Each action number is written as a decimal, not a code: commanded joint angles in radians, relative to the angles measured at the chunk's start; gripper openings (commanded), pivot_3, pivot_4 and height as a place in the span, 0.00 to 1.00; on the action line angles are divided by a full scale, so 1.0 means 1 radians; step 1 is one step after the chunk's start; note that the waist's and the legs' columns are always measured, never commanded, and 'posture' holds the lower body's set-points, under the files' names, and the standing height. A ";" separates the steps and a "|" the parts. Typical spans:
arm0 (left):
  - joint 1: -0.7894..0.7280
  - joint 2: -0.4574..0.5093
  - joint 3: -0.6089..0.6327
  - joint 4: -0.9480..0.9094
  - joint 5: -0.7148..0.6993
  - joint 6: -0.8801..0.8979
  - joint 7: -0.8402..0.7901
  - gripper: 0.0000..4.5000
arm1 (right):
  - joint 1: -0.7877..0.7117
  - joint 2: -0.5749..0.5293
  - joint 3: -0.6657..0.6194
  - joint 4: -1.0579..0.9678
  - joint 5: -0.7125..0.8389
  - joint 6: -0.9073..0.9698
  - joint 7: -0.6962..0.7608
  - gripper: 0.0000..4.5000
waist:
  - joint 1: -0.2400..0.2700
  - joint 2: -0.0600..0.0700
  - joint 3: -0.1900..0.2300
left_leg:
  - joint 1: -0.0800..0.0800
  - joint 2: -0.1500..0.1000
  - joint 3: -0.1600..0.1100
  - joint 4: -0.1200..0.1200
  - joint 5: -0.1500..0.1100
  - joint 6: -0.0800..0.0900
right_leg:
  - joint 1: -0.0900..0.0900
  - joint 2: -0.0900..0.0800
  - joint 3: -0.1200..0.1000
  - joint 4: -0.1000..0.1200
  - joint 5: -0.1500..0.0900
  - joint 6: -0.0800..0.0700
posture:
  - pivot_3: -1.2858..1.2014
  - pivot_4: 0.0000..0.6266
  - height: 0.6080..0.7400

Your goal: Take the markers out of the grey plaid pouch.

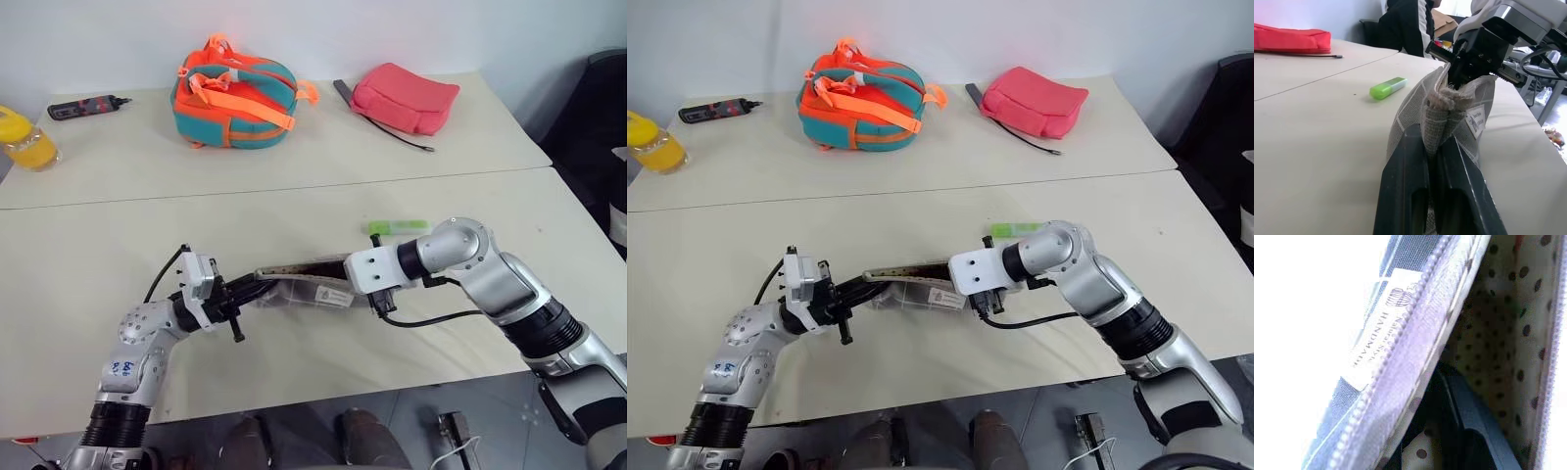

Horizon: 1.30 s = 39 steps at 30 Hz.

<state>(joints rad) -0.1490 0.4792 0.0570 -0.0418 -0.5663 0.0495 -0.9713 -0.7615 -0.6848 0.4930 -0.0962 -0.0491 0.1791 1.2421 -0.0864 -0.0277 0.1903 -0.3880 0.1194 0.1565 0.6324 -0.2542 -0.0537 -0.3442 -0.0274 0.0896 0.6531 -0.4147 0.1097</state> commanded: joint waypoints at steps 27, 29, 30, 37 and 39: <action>0.044 -0.070 0.036 -0.023 0.108 -0.112 0.075 0.00 | -0.030 0.125 -0.193 -0.028 0.228 0.175 -0.020 0.12 | 0.001 0.000 0.000 | 0.000 0.000 0.000 -0.001 0.000 0.000 | 0.000 0.000 0.000 0.000 0.000 0.000 | 0.52 0.24 1.00; 0.035 -0.089 0.036 -0.031 0.106 -0.109 0.097 0.00 | -0.057 0.179 -0.220 -0.039 0.271 0.199 -0.061 0.12 | 0.002 0.000 0.000 | 0.000 0.000 0.000 0.000 0.000 0.000 | 0.000 0.000 0.000 0.000 0.000 0.000 | 0.52 0.24 1.00; 0.032 -0.098 0.037 -0.040 0.096 -0.098 0.107 0.00 | -0.067 0.207 -0.231 -0.043 0.290 0.223 -0.082 0.12 | 0.002 0.000 0.000 | 0.000 0.000 0.000 0.000 0.000 0.000 | 0.000 0.000 0.000 0.000 0.000 0.000 | 0.52 0.24 1.00; 0.008 -0.109 0.040 -0.081 0.091 -0.067 0.137 0.00 | -0.054 0.302 -0.219 -0.069 0.293 0.226 -0.172 0.12 | 0.002 -0.001 0.000 | -0.001 0.000 -0.001 0.001 0.000 0.000 | -0.001 0.000 -0.001 0.001 0.000 0.000 | 0.52 0.24 1.00; 0.008 -0.082 0.065 -0.059 0.123 -0.093 0.143 0.00 | -0.078 0.296 -0.256 -0.074 0.311 0.228 -0.181 0.12 | 0.002 -0.001 0.000 | -0.001 0.000 -0.001 0.000 0.000 0.000 | -0.001 0.000 -0.001 0.001 0.000 0.000 | 0.52 0.24 1.00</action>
<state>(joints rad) -0.1408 0.3759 0.0934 -0.0818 -0.4603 -0.0146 -0.8386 -0.8095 -0.3818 0.2992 -0.1235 0.2283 0.4148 1.0768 -0.0844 -0.0282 0.1905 -0.3899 0.1192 0.1557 0.6325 -0.2543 -0.0539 -0.3461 -0.0274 0.0888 0.6545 -0.4145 0.1101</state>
